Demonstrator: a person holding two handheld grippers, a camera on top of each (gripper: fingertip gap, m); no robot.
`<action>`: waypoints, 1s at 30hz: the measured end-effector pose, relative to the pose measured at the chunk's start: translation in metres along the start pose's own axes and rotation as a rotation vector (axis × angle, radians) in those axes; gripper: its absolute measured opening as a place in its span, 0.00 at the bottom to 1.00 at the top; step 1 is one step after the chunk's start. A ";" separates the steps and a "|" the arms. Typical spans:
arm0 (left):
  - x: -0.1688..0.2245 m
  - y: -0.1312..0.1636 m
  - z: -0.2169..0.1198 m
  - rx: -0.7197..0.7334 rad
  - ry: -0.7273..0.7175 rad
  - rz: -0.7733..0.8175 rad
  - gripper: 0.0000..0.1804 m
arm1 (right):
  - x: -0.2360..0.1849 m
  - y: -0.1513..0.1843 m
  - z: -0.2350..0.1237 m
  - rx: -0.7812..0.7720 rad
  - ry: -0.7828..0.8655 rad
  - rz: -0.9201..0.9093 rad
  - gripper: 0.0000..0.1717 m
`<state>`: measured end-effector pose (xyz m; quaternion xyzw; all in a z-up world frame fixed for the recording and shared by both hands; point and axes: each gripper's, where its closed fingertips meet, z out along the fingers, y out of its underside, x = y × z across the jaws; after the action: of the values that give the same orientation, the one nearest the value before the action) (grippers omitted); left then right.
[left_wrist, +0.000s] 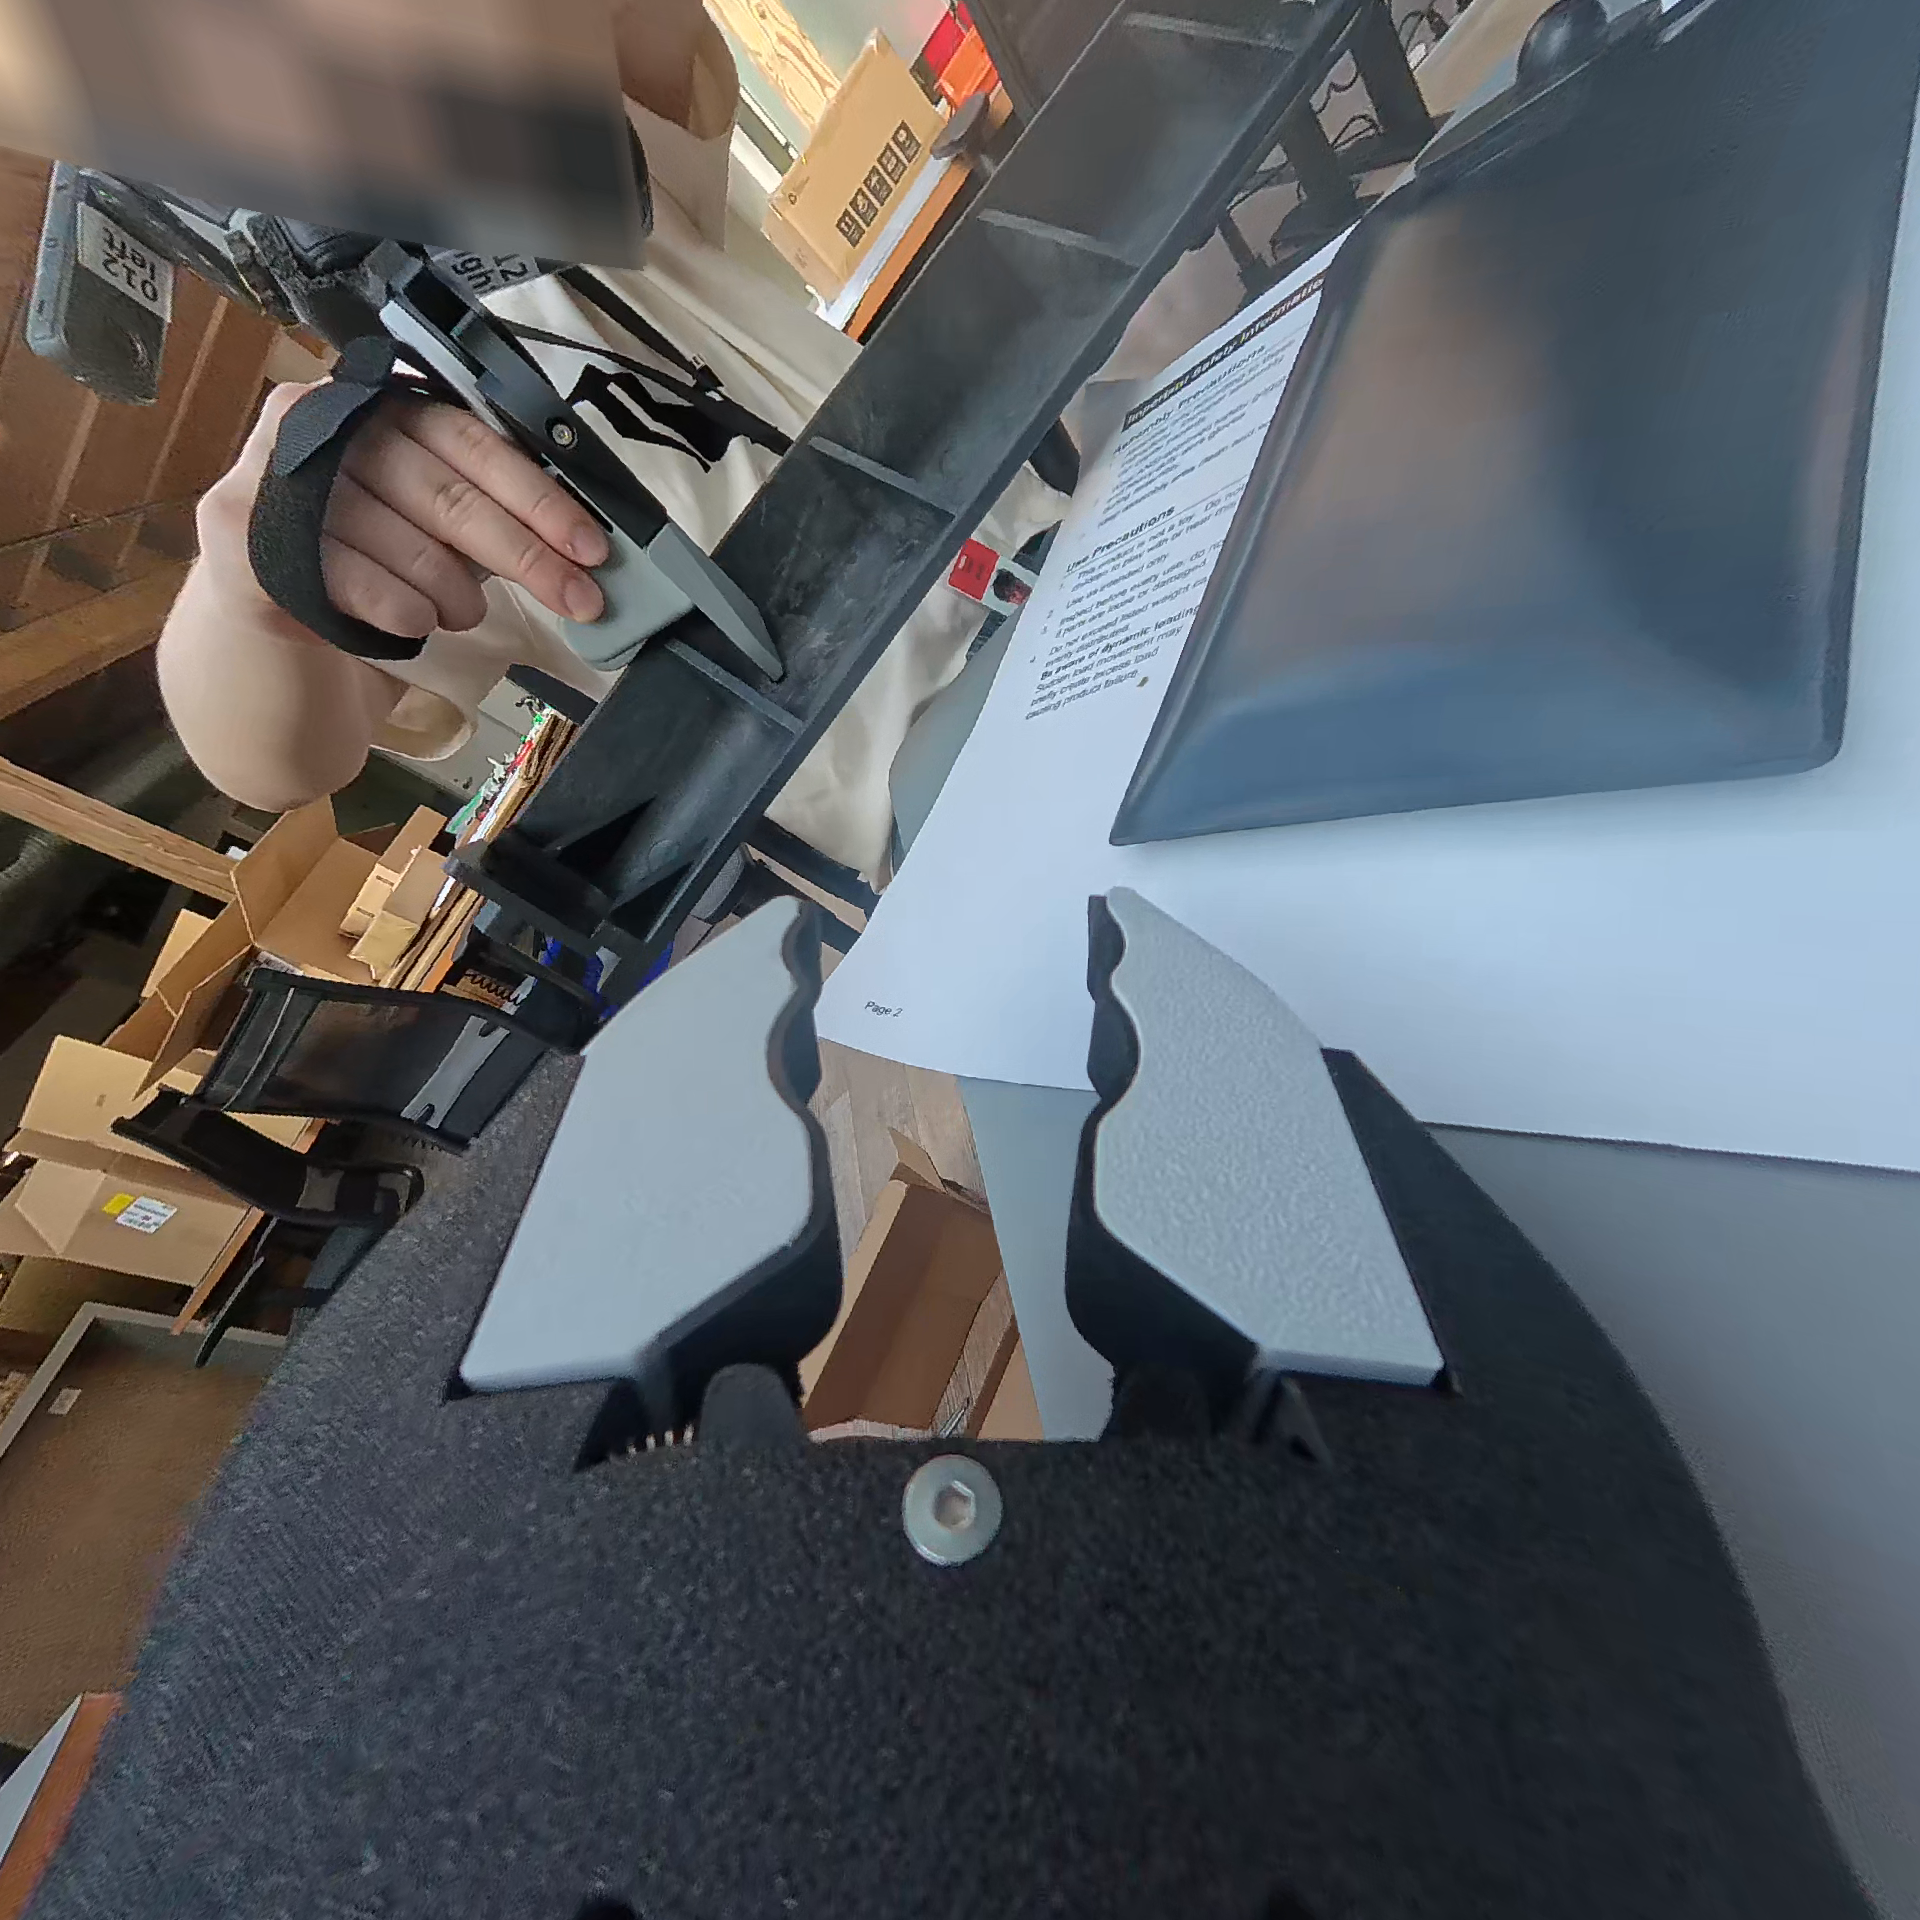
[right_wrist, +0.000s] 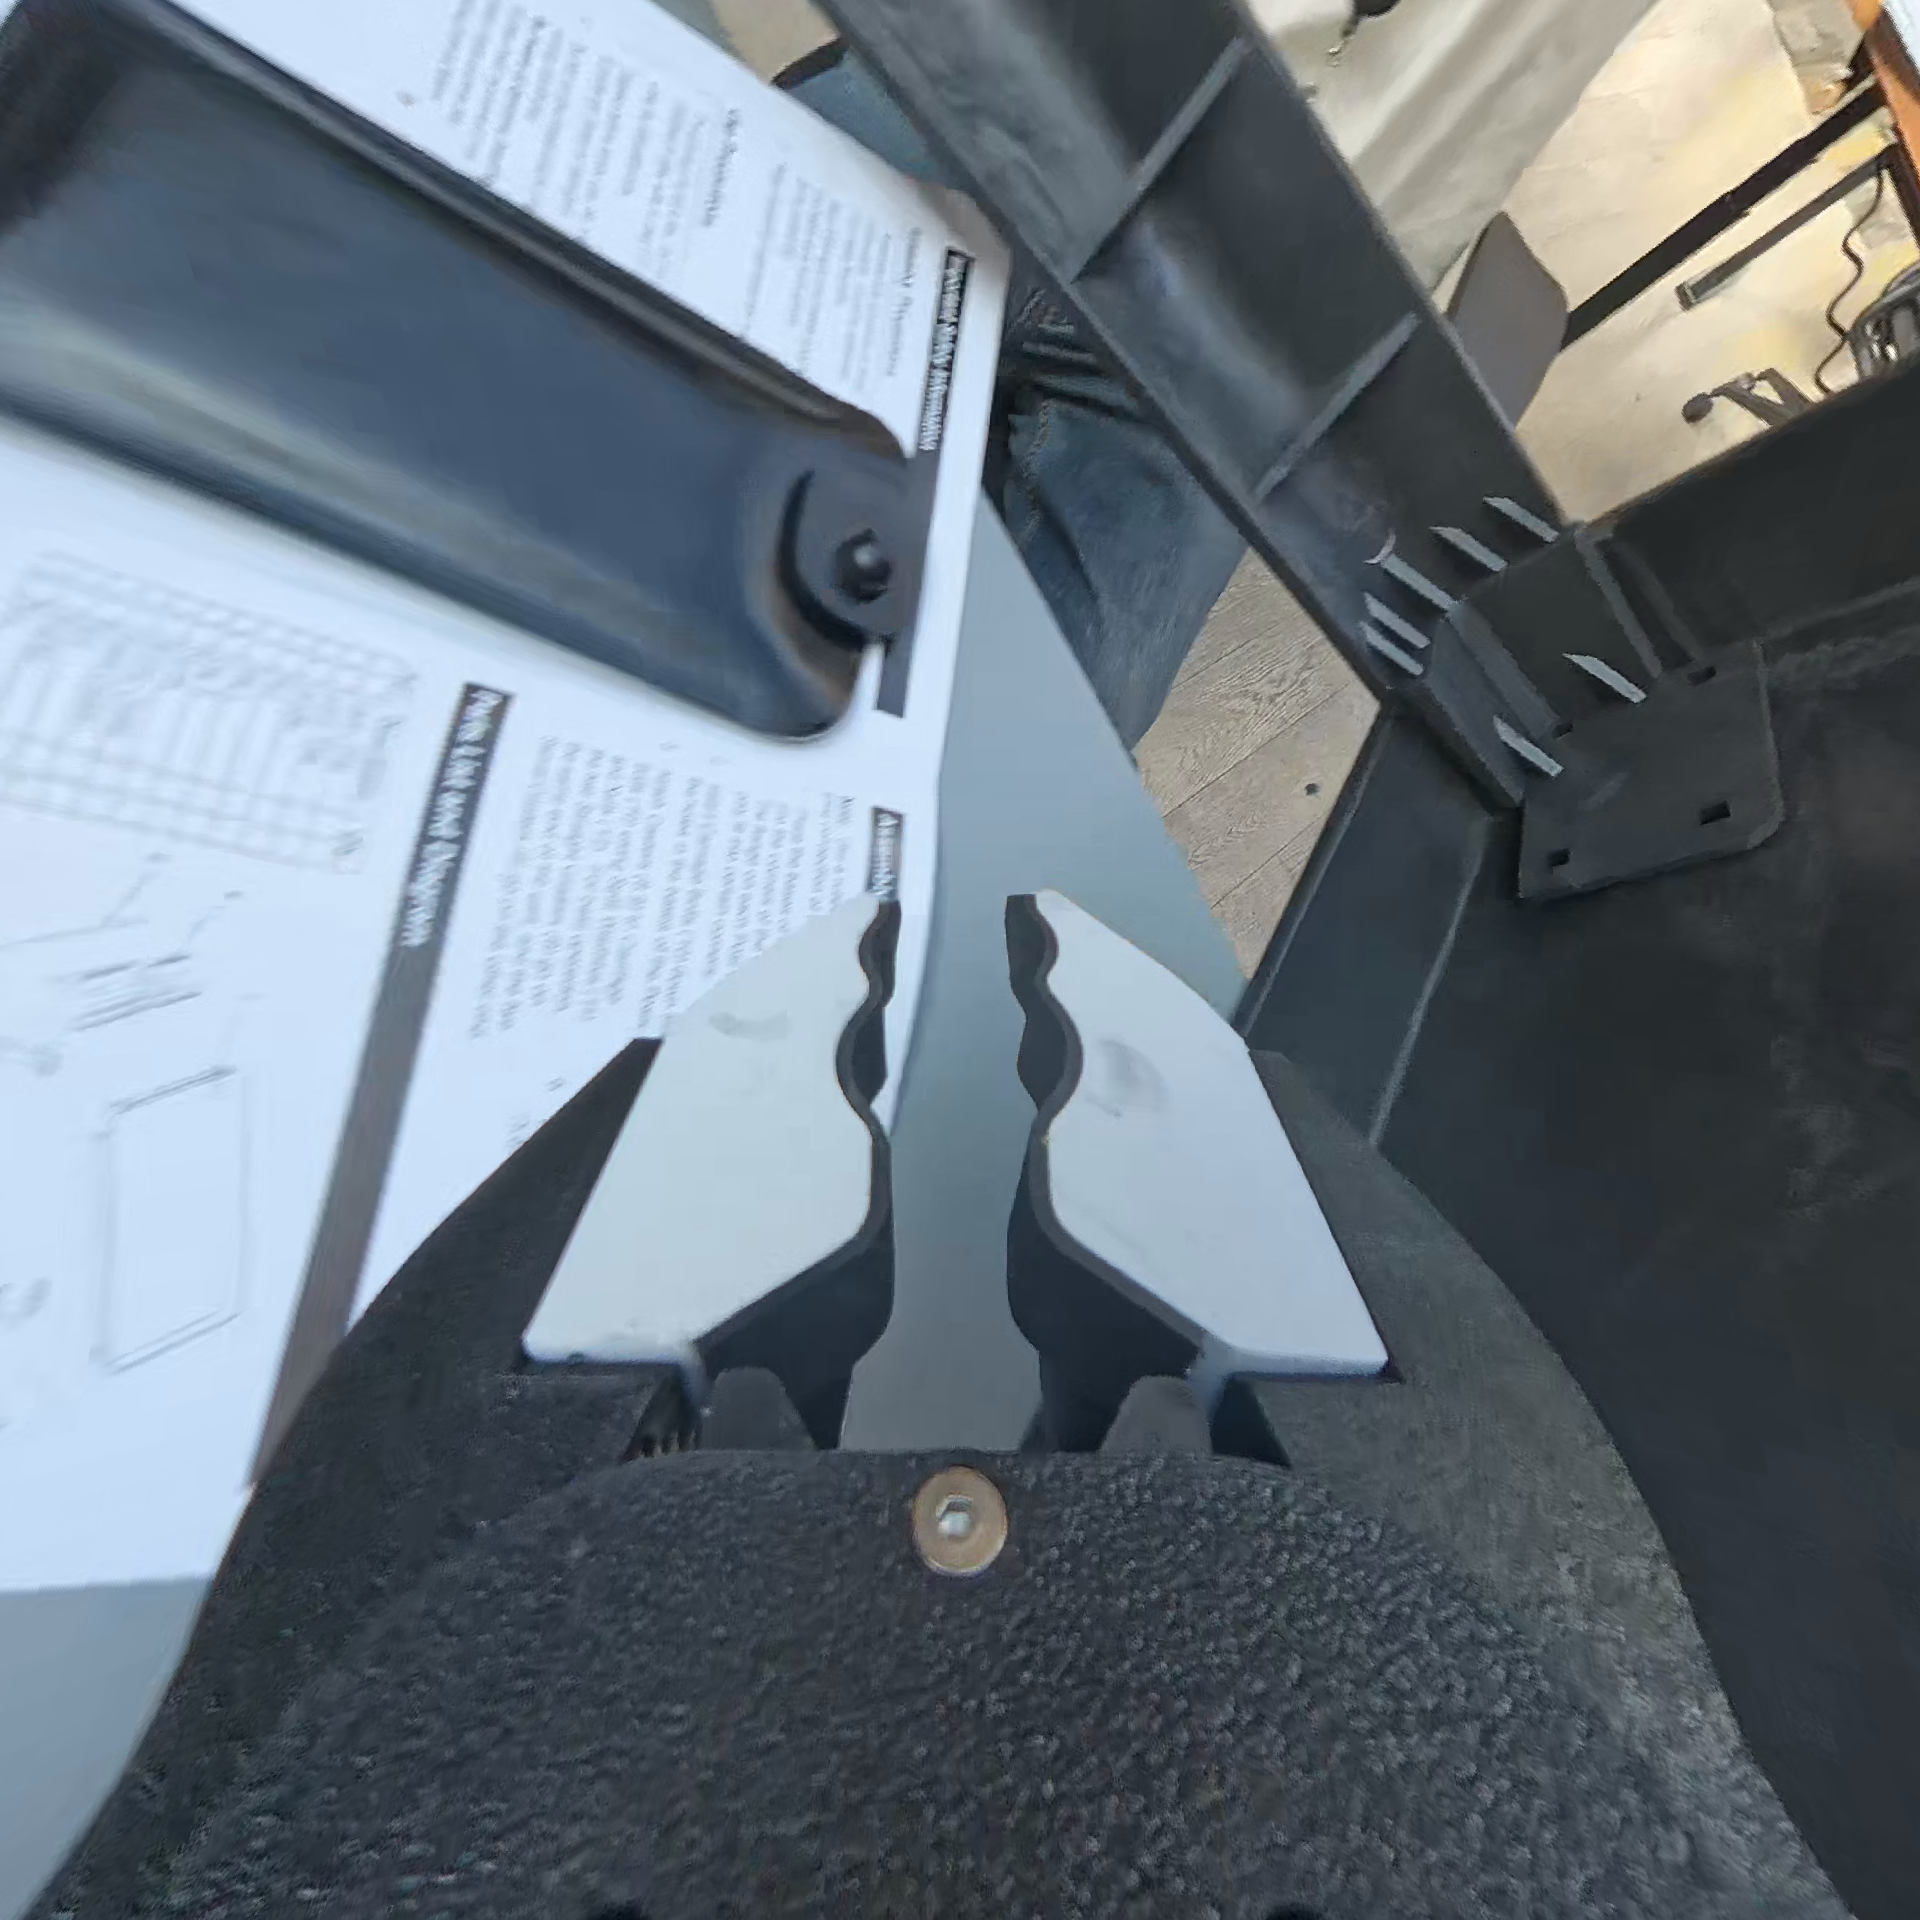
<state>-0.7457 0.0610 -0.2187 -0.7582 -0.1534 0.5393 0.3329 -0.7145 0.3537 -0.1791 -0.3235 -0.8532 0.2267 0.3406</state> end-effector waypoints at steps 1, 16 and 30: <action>-0.001 0.001 0.000 -0.004 -0.004 -0.003 0.27 | -0.021 -0.001 -0.011 -0.025 -0.022 -0.045 0.11; 0.006 0.000 -0.004 -0.016 -0.021 0.104 0.21 | -0.252 0.052 -0.159 -0.014 -0.345 -0.042 0.16; 0.006 -0.001 -0.002 -0.002 -0.002 0.069 0.20 | -0.248 0.079 -0.162 0.035 -0.439 0.193 0.14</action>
<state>-0.7409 0.0650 -0.2219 -0.7628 -0.1281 0.5510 0.3133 -0.4265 0.2602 -0.2274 -0.3407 -0.8678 0.3380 0.1292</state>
